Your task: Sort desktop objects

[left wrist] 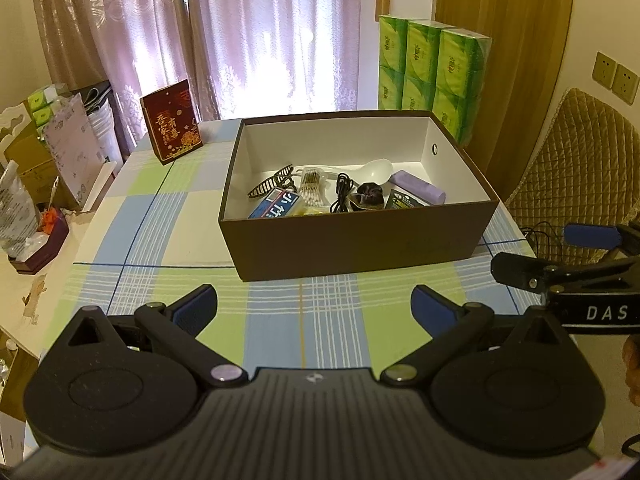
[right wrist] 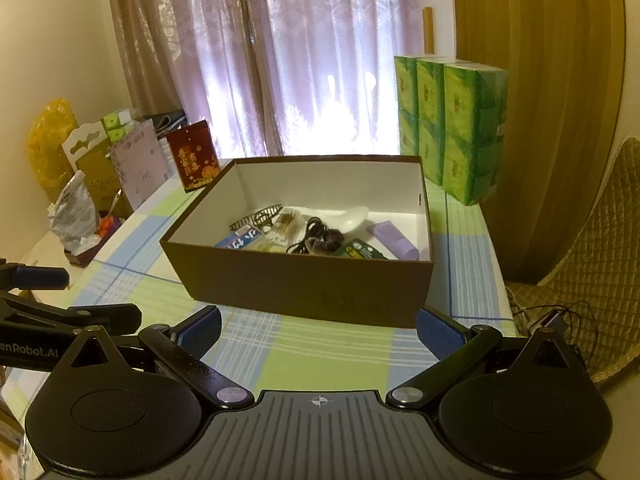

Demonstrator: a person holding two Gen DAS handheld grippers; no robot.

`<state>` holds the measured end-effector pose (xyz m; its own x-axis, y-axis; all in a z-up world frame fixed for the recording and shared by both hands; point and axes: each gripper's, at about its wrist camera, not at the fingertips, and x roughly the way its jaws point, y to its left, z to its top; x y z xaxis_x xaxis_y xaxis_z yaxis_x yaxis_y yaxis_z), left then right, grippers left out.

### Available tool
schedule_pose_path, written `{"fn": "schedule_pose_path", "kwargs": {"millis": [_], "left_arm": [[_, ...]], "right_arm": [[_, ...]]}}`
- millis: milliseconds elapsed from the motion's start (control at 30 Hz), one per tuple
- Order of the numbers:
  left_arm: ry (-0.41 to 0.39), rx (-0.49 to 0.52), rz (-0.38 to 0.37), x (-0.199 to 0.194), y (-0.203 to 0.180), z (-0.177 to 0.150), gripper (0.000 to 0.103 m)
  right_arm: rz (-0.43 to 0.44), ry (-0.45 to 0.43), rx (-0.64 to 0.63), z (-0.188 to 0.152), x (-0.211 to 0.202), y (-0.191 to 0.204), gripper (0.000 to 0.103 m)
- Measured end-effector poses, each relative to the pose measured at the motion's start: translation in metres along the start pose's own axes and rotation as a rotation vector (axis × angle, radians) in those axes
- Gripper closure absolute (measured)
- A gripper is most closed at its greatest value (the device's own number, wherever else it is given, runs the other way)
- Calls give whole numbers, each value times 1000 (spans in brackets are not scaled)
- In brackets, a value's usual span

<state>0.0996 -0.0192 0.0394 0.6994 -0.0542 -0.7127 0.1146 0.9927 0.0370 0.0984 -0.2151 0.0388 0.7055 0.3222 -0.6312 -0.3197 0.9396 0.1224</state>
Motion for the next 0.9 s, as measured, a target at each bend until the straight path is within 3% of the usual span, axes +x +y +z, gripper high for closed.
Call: {"fn": "schedule_pose_path", "kwargs": {"millis": [900], "left_arm": [[-19, 12, 30, -28, -21, -30, 1]], "right_arm": [[5, 11, -19, -34, -32, -8, 2]]}}
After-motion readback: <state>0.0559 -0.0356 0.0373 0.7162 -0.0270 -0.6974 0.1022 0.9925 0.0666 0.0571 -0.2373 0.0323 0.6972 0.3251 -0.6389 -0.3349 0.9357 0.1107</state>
